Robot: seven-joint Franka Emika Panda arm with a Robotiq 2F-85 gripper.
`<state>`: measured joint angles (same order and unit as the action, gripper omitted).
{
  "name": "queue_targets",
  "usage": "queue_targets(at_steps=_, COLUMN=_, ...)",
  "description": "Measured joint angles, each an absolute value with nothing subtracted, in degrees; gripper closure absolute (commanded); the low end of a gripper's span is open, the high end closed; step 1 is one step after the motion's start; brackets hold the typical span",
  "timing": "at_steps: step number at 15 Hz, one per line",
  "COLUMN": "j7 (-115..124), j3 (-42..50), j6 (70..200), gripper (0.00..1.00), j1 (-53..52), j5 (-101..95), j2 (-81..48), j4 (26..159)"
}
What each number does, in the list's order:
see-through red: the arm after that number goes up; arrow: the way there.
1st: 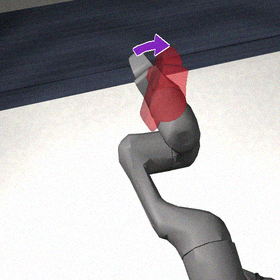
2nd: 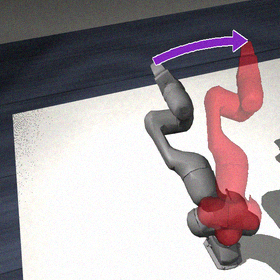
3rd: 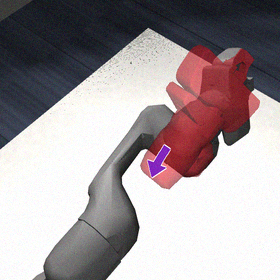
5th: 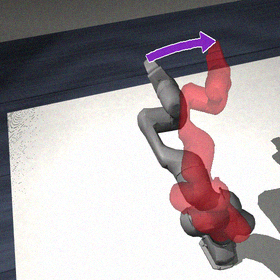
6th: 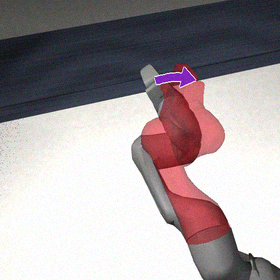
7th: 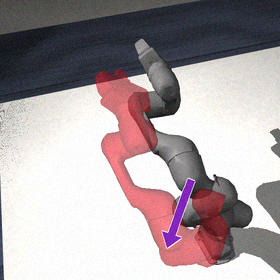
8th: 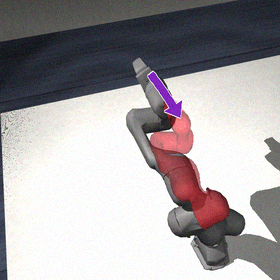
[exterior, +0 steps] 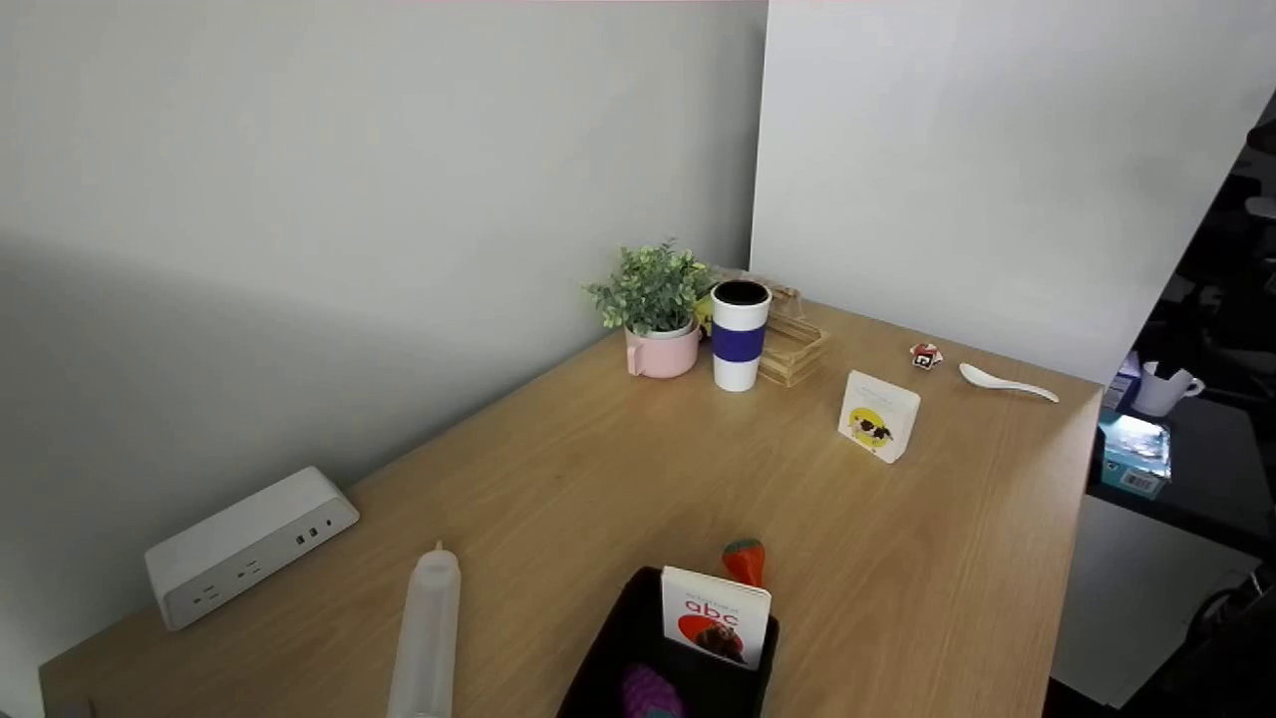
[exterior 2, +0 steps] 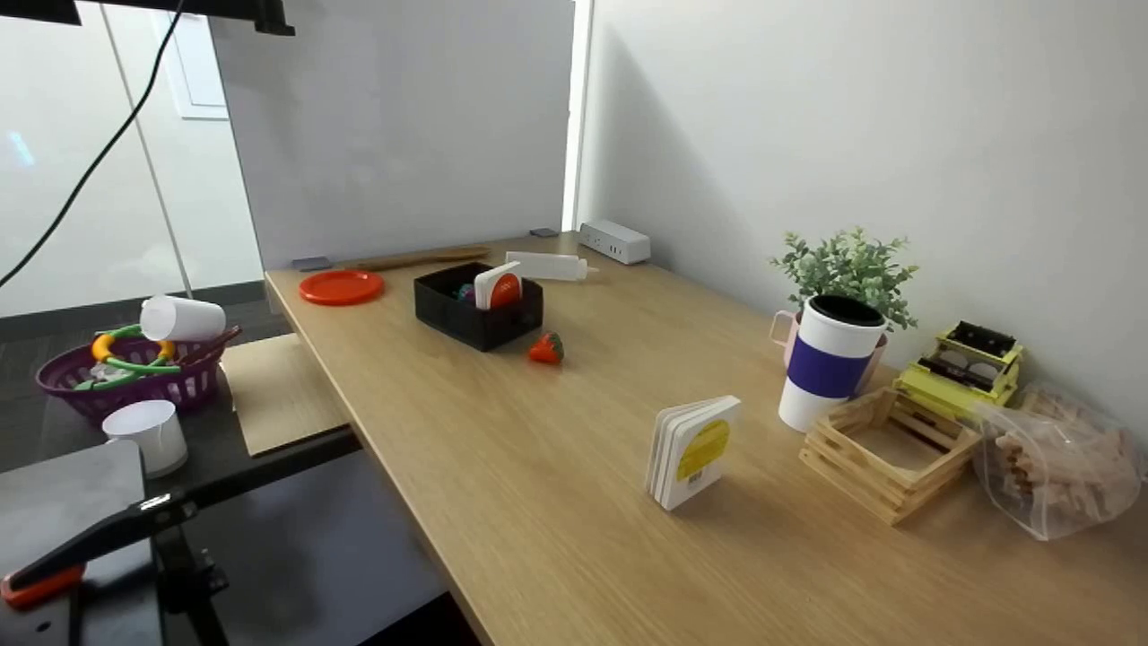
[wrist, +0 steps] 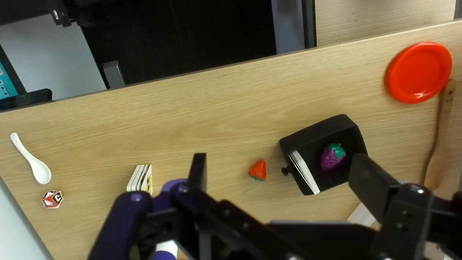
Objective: Remove the things from the black box and put them on the table
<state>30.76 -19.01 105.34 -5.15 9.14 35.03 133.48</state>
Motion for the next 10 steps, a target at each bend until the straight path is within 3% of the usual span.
queue_targets(at_steps=5, j7=23.14, j3=-16.51, j6=108.6, gripper=0.0, j1=-5.95, j5=10.82, j2=31.33, j4=133.08)
queue_targets(at_steps=10, j7=13.12, j3=-15.95, j6=112.06, gripper=0.0, j1=-6.89, j5=14.54, j2=14.71, j4=127.36)
